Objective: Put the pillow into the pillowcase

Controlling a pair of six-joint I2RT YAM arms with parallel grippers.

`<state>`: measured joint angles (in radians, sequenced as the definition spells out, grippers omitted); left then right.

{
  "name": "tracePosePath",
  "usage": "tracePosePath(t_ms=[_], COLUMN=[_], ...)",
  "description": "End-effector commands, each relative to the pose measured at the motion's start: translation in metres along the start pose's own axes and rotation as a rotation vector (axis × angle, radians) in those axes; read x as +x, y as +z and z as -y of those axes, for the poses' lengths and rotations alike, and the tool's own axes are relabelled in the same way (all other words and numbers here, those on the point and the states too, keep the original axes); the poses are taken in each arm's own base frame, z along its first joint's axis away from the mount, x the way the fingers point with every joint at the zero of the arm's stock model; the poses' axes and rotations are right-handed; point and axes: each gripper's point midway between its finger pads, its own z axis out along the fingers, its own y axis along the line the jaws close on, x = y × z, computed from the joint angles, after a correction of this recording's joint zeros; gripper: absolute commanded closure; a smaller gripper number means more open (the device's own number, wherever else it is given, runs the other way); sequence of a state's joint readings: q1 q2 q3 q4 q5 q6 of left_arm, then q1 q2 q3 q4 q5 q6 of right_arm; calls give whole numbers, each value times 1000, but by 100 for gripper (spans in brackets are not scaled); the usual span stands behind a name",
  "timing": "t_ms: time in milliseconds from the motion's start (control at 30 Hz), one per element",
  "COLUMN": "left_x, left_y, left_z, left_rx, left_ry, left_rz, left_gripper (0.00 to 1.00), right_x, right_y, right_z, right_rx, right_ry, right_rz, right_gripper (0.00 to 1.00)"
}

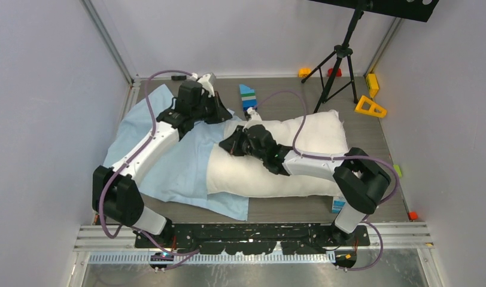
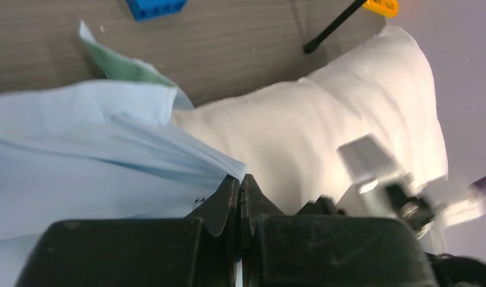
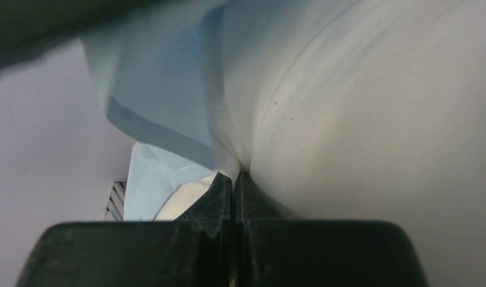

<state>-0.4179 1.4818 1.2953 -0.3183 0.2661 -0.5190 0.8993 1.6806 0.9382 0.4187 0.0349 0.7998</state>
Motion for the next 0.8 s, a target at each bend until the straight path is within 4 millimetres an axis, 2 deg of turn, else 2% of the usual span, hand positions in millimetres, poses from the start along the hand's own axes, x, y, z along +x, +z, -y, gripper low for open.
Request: tracePosePath(t_ms=[0,100,167,233,267,367,467,567,667,767], left_x=[23,47,47,38,27,10,-4,-4,5,18], left_y=[10,24,27,21,17,-4,-27,-48,-70,-94], left_z=[22,15,12,14,13,9,9,6,-1,-8], left_rx=[135,110,79,54,23,-62,-115,-149,-186,-223], left_ry=[-95,-147,-163,-164,-156,-134,-111,-92,-83,-73], left_rz=[-85,-180,-188,-172,-143,-99,-62,-39,-24,-9], left_gripper=[100,97,92,78,69,48,37,30,29,29], right_x=[-3,-18,-22,-25,-26,-32,-34,-29,-26,-27], right_y=[-5,3,8,10,9,-3,-21,-41,-60,-80], right_z=[67,71,73,71,68,60,52,46,34,23], right_rx=[263,300,310,312,314,320,331,350,367,375], right_ry=[51,69,77,55,24,-48,-118,-179,-264,-347], right_rz=[-37,33,61,56,46,30,12,-27,-33,-29], right_gripper=[99,99,100,100,100,97,77,61,49,43])
